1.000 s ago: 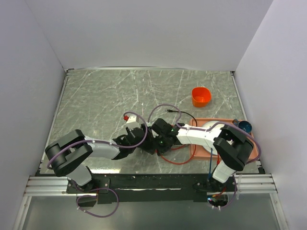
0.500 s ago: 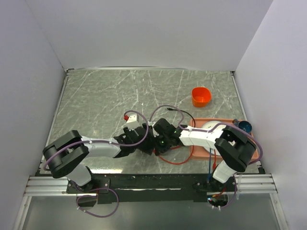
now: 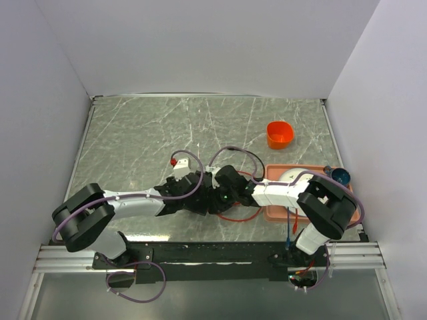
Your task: Insert the plug into the switch port
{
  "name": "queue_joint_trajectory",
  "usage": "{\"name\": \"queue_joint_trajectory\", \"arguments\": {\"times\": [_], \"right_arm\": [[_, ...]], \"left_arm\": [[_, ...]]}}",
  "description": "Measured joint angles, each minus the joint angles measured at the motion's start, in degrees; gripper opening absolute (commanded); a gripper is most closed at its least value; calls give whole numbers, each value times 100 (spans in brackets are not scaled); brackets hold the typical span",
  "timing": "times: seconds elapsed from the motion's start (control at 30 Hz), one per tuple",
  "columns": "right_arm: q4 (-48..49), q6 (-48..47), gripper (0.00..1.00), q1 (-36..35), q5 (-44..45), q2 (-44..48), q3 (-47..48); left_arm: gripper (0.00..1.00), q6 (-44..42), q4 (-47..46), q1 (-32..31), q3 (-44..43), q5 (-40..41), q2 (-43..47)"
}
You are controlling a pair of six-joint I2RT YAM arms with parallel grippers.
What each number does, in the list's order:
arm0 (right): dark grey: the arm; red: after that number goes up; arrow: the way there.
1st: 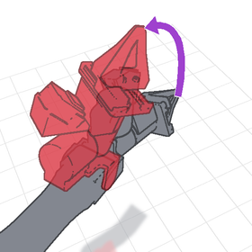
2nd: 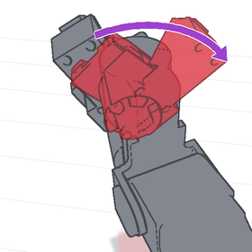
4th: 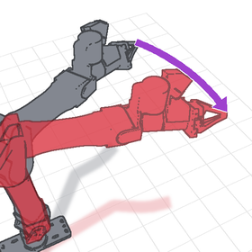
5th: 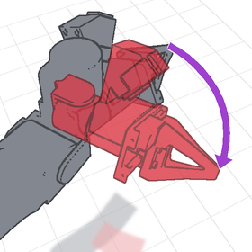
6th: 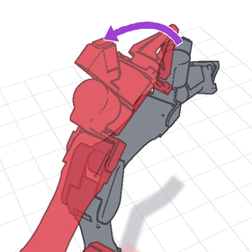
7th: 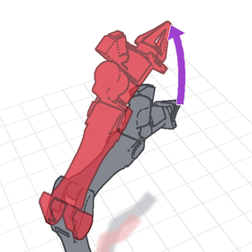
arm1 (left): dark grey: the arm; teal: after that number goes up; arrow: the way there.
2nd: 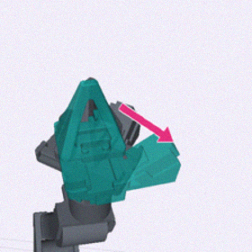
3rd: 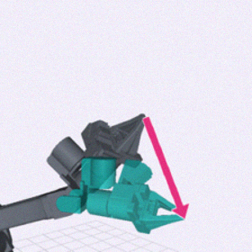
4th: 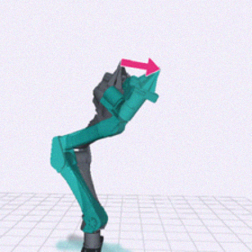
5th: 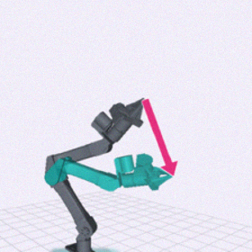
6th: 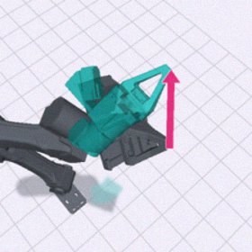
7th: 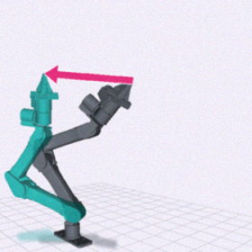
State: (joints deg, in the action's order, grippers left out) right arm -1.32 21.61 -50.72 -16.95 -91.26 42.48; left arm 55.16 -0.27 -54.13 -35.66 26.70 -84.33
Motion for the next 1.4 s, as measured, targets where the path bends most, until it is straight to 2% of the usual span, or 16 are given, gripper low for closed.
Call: {"name": "queue_joint_trajectory", "arguments": {"times": [0.13,0.43,0.77,0.9,0.93,1.13,1.4], "right_arm": [[262,-2,35,-2,22,-2,-61],[1088,-48,53,9,208,-2,-52],[1222,-52,60,9,243,70,-50],[1176,-87,70,9,337,369,-59],[1154,-96,77,11,385,479,-66],[1106,-177,97,11,575,1204,-157],[1132,-227,99,-26,887,2251,-190]], "left_arm": [[95,-2,323,125,-92,-144,59],[98,0,1191,492,-101,-566,483],[99,-240,1766,634,-297,-758,660],[97,-382,1899,660,-372,-728,911],[97,-417,1921,669,-393,-719,1001],[97,-669,2020,697,-636,-597,1488],[97,-1121,1928,686,-850,-560,2173]]}}
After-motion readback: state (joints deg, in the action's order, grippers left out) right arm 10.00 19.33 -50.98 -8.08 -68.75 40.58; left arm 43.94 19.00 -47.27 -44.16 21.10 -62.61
